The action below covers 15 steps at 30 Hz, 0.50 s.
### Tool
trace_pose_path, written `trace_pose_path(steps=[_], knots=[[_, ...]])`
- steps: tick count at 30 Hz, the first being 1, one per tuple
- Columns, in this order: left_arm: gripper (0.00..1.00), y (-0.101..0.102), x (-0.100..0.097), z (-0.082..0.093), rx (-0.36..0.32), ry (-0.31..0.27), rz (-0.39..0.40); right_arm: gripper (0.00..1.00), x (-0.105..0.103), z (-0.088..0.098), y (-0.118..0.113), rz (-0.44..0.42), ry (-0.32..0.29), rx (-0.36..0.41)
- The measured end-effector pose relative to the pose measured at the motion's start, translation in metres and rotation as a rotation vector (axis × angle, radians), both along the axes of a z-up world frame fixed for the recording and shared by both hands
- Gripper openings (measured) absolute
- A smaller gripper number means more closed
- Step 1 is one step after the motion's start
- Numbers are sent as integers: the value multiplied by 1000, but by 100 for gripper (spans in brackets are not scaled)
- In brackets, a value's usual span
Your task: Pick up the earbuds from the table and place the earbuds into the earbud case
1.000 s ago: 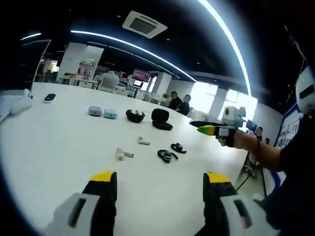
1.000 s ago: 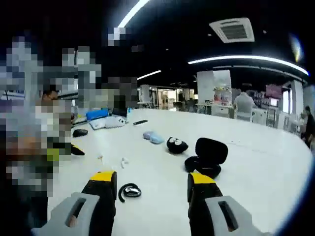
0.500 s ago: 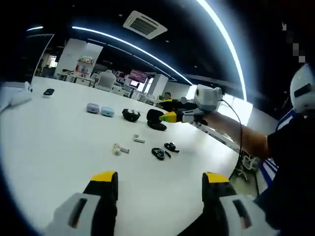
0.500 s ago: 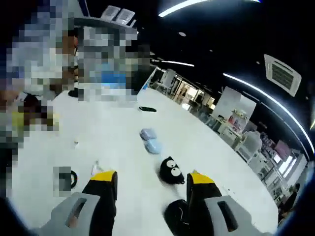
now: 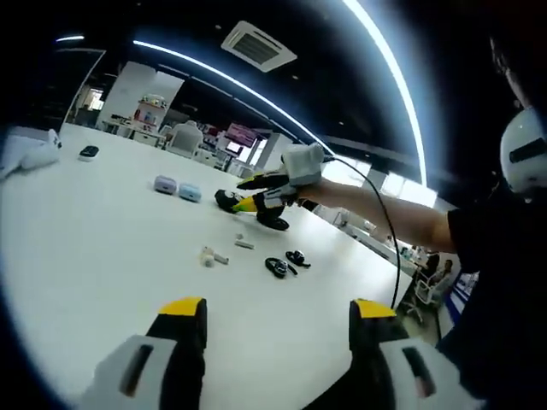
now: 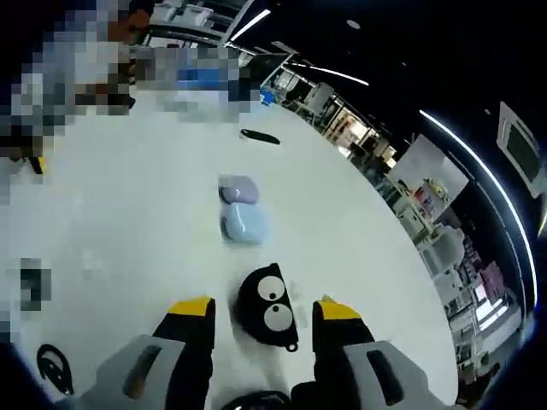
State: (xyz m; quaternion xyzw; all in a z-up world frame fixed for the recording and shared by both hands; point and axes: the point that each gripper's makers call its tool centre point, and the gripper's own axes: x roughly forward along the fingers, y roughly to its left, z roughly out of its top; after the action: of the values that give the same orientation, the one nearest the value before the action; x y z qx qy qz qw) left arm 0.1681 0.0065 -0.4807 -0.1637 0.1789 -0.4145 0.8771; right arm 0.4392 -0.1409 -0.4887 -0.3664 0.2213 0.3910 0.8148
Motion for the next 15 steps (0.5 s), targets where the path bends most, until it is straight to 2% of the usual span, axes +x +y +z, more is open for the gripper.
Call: trace_pose_path(steps=[4,9,15], knots=[[68,4,1,-2,-10,8,3,39,6,-5,3,-20,45,29],[68,7,3,-2,-18,12,6,38,8,-14,7,-1,61,-12],[67,9,5,-2,-22,11,8,28,7,-16,8,9,60,-45]])
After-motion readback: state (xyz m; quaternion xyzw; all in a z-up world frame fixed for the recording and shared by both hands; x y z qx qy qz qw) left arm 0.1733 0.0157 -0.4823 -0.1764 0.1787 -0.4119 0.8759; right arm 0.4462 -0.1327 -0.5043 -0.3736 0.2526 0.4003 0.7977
